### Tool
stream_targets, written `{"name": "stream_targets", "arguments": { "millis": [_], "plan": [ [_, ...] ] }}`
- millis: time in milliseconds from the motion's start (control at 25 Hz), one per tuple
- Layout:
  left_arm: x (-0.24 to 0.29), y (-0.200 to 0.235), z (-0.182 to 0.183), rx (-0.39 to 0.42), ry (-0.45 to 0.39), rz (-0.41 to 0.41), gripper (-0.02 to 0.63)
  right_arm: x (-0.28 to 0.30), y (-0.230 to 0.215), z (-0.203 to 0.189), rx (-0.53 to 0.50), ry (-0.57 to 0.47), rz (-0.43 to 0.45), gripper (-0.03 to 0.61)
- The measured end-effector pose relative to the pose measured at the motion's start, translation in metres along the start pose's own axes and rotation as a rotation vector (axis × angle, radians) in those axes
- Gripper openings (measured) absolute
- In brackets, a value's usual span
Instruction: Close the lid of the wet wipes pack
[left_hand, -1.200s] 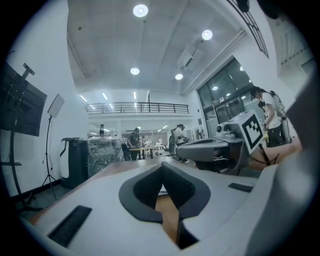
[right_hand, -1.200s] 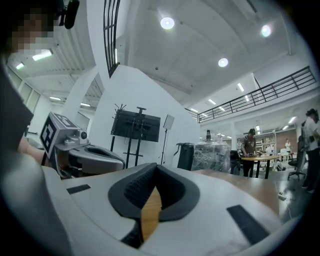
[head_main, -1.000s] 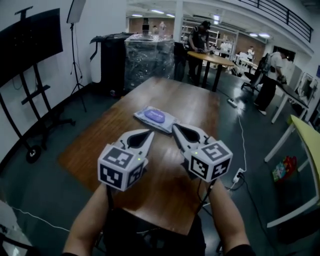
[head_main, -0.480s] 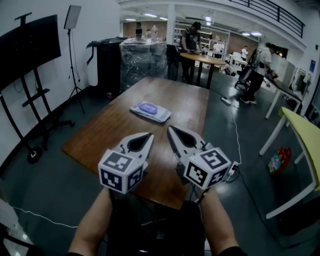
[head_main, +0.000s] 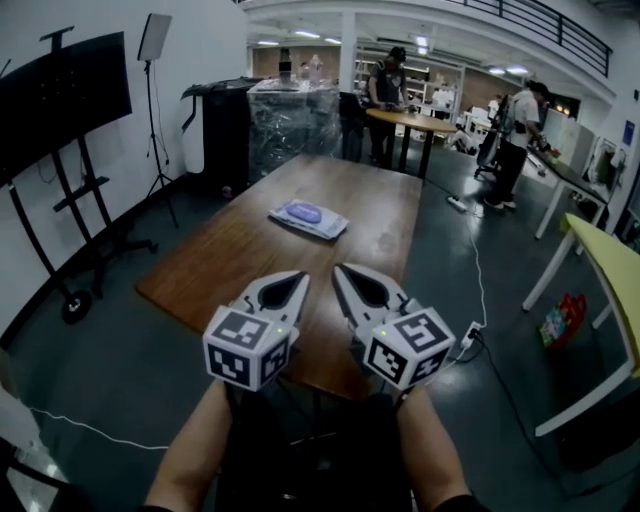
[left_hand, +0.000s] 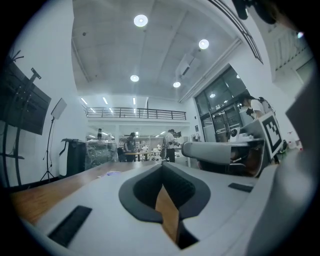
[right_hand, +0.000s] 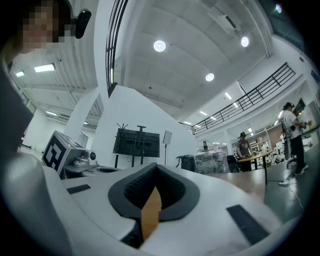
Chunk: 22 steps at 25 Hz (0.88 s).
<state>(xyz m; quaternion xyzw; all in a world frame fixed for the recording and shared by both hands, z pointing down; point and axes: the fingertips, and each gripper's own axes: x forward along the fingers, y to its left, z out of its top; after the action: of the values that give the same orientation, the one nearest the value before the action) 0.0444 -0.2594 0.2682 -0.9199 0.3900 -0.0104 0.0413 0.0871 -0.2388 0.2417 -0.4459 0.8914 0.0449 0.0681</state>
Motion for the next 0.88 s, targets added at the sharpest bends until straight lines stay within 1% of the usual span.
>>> {"name": "stream_targets", "arguments": {
  "millis": [360, 880],
  "plan": [
    [-0.003, -0.001, -0.005, -0.006, 0.004, 0.002, 0.006, -0.001, 0.003, -0.01, 0.003, 0.007, 0.002, 0.008],
    [0.0, 0.0, -0.007, -0.016, 0.006, 0.002, 0.006, 0.0, 0.001, -0.01, 0.018, 0.003, 0.006, 0.008]
  ]
}}
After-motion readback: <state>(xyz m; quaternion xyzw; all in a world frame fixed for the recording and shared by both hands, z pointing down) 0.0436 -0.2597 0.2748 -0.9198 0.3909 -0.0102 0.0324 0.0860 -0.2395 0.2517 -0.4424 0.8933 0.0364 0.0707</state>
